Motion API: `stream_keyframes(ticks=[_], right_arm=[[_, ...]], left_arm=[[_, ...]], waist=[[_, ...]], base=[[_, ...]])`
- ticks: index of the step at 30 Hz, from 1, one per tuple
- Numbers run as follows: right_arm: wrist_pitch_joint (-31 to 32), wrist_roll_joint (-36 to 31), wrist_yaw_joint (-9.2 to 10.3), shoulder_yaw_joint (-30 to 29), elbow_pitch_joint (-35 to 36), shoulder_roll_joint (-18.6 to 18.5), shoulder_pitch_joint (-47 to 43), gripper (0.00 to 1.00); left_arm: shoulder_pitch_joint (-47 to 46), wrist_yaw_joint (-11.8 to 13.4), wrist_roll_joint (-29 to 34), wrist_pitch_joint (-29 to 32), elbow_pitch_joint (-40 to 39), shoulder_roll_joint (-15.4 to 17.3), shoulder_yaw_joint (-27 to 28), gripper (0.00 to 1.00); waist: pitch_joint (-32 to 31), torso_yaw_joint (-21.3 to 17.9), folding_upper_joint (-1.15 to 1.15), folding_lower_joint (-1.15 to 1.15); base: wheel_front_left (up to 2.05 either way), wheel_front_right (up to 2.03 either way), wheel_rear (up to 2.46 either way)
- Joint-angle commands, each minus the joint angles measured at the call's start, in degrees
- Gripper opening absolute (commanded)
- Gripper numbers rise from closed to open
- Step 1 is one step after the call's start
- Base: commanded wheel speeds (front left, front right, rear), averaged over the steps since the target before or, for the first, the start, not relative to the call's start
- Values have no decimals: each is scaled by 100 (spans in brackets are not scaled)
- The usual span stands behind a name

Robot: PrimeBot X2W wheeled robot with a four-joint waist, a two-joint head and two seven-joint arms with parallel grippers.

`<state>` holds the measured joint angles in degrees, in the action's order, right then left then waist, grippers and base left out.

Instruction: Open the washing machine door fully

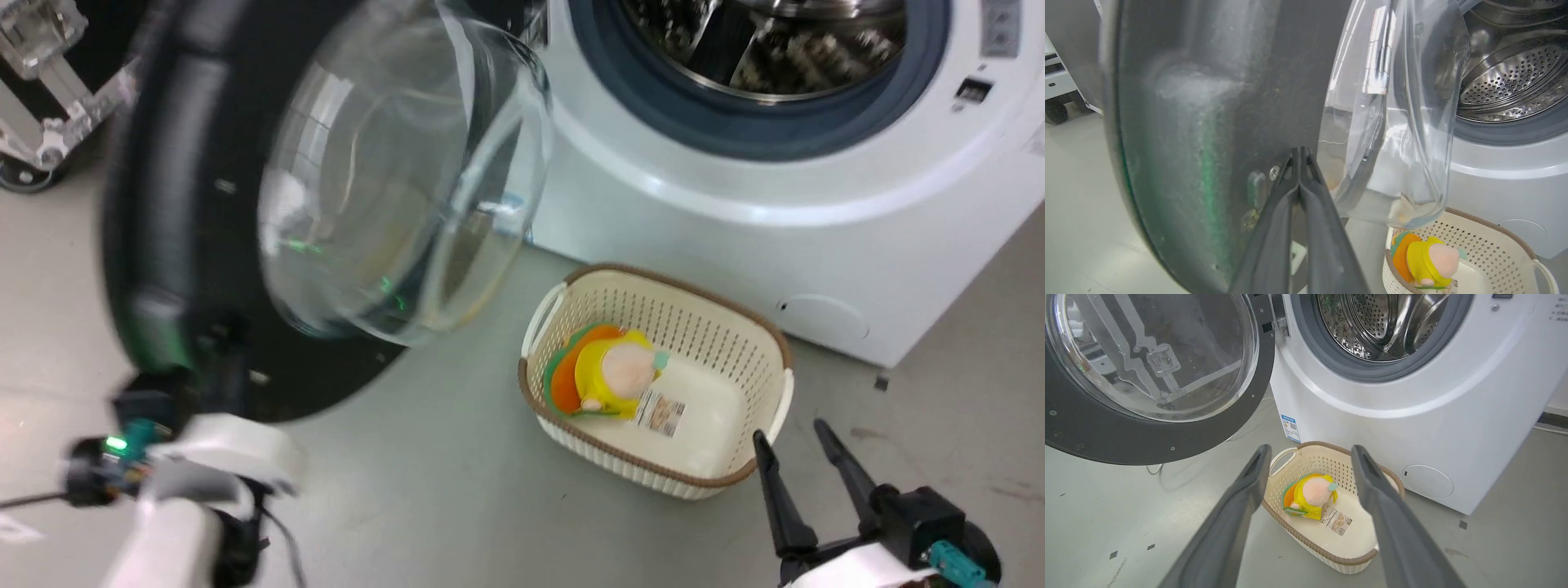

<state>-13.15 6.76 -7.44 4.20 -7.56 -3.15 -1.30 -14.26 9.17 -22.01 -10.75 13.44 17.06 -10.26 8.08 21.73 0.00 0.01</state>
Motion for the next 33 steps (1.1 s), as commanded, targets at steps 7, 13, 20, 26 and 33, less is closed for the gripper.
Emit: stream_keyframes(ticks=[7,13,20,26,33], right_arm=[[246,-153,-5,-65,345,-226,148,100],[408,-161,-5,-134,593,-407,124,100],[487,-151,-5,-190,763,-450,161,100],[436,-149,-5,-233,741,-423,148,100],[308,-115,-5,-317,631,-362,169,100]], left_arm=[[-660,-21,-317,-126,600,521,647,0],[-1186,-176,-525,-226,1263,781,953,0],[-1587,-326,-611,-331,1879,963,1118,0],[-1709,-458,-501,-391,2254,1034,1065,0],[-1546,-457,-242,-421,2001,939,1143,0]], waist=[[521,-15,0,-1],[778,-92,0,-1],[988,-184,0,-1],[918,-238,0,-1],[572,-322,0,-1]], base=[[0,0,0],[0,0,0],[0,0,0],[0,0,0],[0,0,0]])
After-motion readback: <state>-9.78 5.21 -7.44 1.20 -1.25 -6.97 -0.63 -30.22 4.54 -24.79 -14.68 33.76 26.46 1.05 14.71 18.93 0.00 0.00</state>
